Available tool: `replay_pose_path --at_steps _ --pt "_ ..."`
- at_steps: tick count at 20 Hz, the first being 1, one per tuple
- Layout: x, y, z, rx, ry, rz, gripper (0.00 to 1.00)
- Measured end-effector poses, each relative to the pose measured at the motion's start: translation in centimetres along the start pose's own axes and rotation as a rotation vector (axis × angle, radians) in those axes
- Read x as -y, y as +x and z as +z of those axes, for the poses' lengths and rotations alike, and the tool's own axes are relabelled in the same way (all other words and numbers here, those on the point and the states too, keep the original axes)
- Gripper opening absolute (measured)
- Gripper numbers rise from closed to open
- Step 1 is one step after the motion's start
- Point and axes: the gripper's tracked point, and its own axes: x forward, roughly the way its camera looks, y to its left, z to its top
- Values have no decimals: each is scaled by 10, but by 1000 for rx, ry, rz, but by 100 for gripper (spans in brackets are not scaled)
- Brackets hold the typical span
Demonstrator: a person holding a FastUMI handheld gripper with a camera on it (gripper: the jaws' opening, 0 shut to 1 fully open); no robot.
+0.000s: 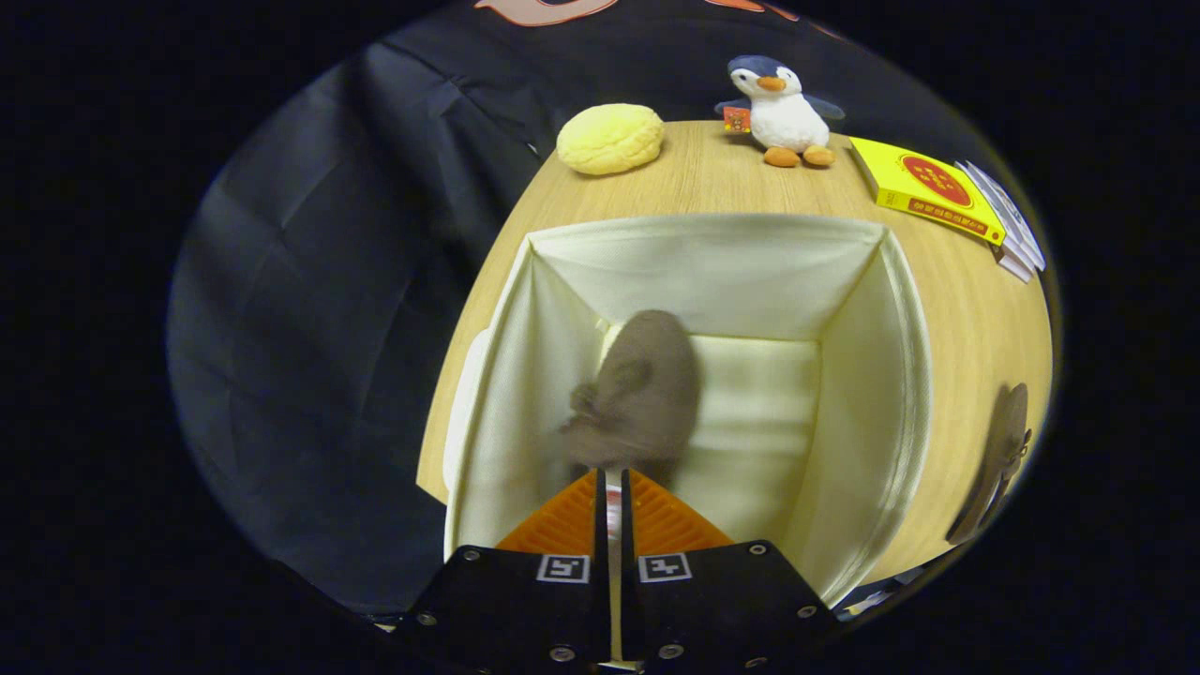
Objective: Open the storage box then place both shoes into the box .Put the left shoe in first, then the right shoe, with the right side of both shoes facing outward in a uniform manner.
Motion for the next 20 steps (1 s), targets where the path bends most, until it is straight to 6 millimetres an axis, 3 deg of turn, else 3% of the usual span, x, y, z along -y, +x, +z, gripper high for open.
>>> replay_pose_path --at_steps 4,5,10,12,16,20 --pt "1 -34 6 43 -39 85 16" --pt "6 -47 8 68 -50 96 25" --pt "47 -107 19 194 -89 102 51" --pt "70 -129 22 239 -90 96 52" --pt "122 -160 18 331 -96 51 65" --pt "191 -178 -6 364 -75 -47 78"
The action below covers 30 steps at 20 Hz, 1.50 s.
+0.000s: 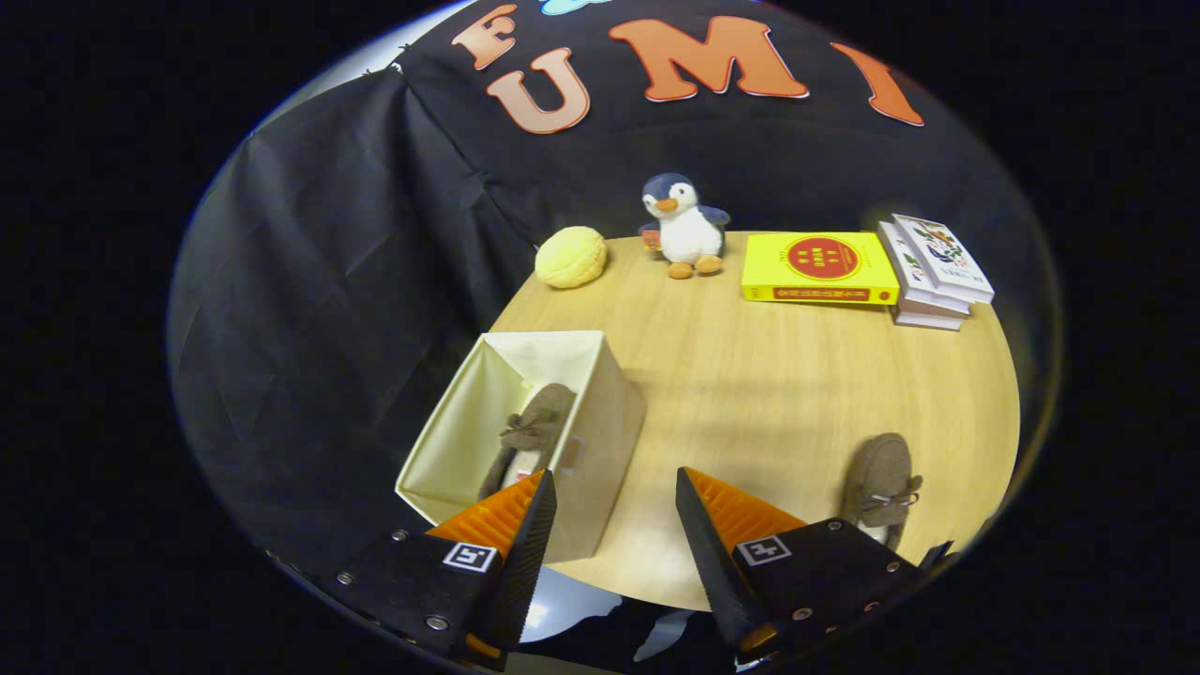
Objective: Open the storage box then place both shoes into the box .Put the left shoe in first, then the right shoe, with the right side of both shoes facing outward in a uniform manner.
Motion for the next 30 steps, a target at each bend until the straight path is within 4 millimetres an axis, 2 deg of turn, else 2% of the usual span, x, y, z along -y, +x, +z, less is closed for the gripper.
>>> replay_pose_path --at_steps 4,6,11,13,18,20,21,23,28,30 --pt "74 -21 -37 -5 32 -100 81" --pt "110 -29 -48 1 29 -162 87" --pt "181 -41 -77 7 15 -293 91" --pt "204 -38 -94 -17 16 -327 90" --pt "240 -16 -115 -50 2 -358 77" --pt "249 0 -118 -30 51 -359 66" --pt "254 6 -120 -21 71 -366 55" --pt "265 15 -120 -9 72 -390 47" --pt "274 33 -112 15 13 -388 35" --pt "272 38 -112 16 11 -386 23"
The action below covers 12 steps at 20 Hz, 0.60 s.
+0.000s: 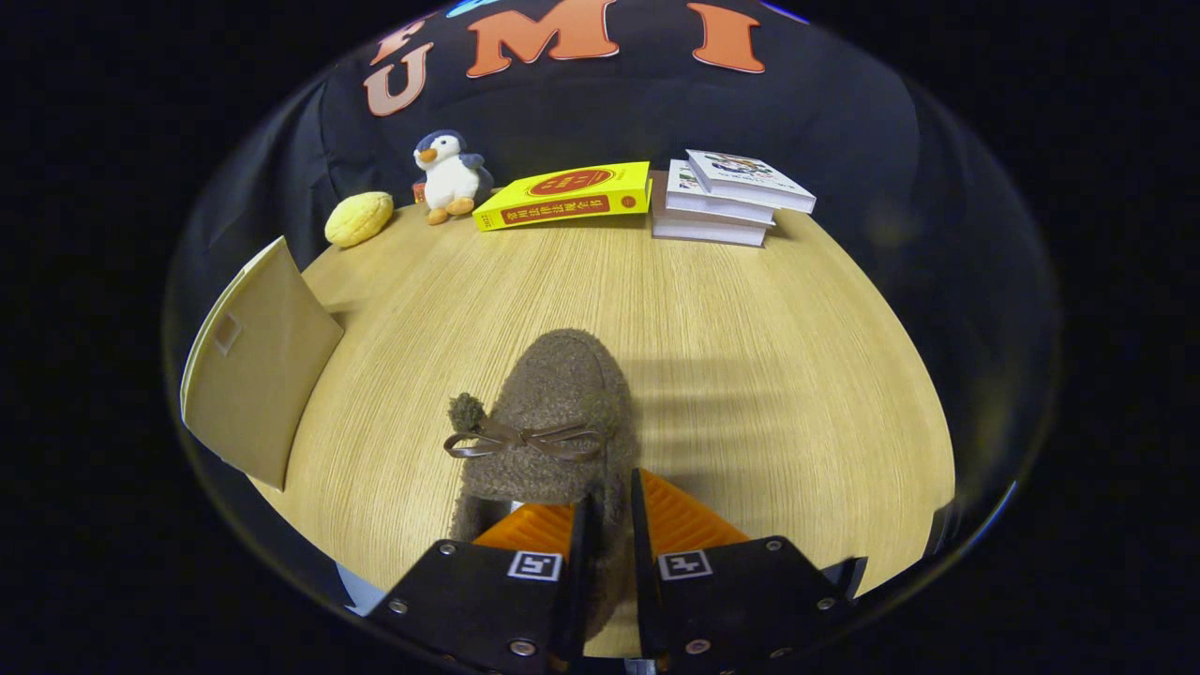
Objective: Open the storage box then place both shoes into the box .Put the left shoe in first, then the right shoe, with the right side of both shoes facing outward in a uniform manner.
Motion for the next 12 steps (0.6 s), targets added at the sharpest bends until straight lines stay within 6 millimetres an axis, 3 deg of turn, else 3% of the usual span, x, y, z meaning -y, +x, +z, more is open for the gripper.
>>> replay_pose_path --at_steps 1,3,8,12 --pt "0 1 -1 -2 3 1 15" --pt "1 2 -1 -18 41 7 8" --pt "-1 -14 4 -40 131 23 6" --pt "-23 -45 14 -39 186 68 6"
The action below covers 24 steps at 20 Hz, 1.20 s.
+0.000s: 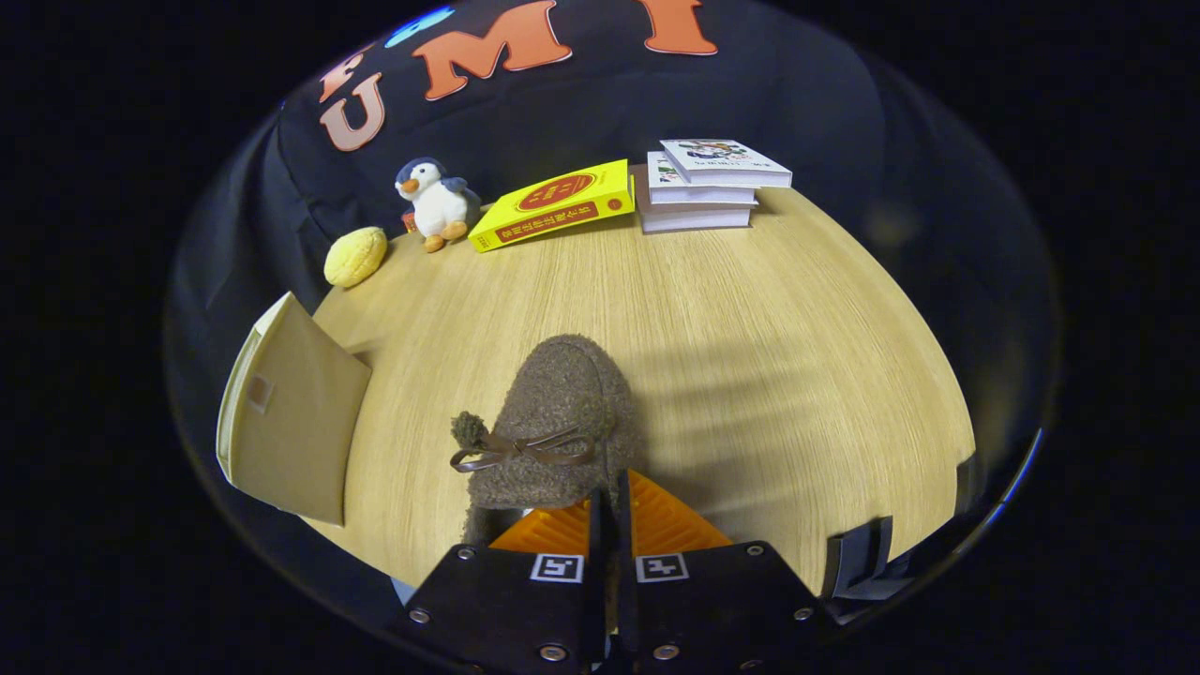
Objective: Open the storage box then place both shoes into the box .Put the left shoe in first, then the right shoe, with the right side of both shoes facing outward in a uniform manner.
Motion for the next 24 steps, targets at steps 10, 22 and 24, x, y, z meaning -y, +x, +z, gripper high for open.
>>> replay_pose_path --at_steps 10,22,24 --pt "-109 -72 65 54 -42 93 6" --pt "-300 -92 91 47 -141 293 6" --pt "-325 -89 89 34 -160 303 6"
